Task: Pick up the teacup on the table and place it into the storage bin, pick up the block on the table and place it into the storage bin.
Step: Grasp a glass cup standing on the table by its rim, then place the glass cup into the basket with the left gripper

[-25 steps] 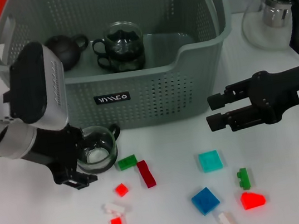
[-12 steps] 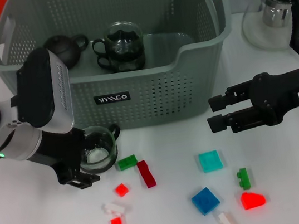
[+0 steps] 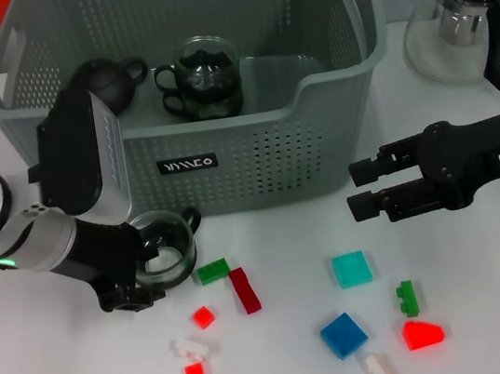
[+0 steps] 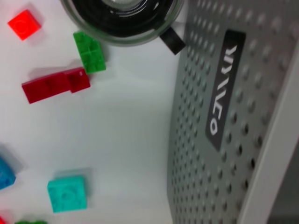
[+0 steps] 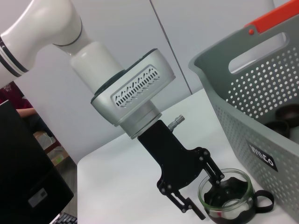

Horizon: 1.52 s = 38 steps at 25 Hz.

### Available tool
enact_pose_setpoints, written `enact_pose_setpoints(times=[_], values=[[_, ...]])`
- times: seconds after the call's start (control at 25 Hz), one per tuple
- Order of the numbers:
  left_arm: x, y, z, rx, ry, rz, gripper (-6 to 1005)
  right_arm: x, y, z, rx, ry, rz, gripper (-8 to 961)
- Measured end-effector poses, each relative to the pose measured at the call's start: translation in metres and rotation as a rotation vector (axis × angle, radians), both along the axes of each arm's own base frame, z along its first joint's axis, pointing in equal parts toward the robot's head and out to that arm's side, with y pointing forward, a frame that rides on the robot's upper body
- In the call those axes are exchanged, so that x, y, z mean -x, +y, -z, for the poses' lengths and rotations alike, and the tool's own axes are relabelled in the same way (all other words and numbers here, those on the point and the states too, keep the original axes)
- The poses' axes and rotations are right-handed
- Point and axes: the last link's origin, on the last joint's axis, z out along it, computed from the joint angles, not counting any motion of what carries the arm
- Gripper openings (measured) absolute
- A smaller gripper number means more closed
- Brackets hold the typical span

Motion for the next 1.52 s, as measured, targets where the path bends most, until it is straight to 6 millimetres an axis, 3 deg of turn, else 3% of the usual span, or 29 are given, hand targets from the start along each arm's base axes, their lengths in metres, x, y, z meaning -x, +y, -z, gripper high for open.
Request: enact_pose_setpoints(times=[0.72, 0.96, 1.52], values=[[-0.001, -0.003, -0.001, 0.026, 0.013, -0.038, 134, -0.002, 0.0, -0.002, -0.005, 0.006, 0.006, 643], [-0.009, -0.01, -0.011, 0.062, -0.008, -0.059, 63, -0.003, -0.001, -0.003, -0.009, 0.007, 0.007, 642], [-0.053, -0.034, -0.051, 0.111, -0.106, -0.097, 61, -0.009, -0.004, -0.004, -0.01, 0.007, 0.021, 641]])
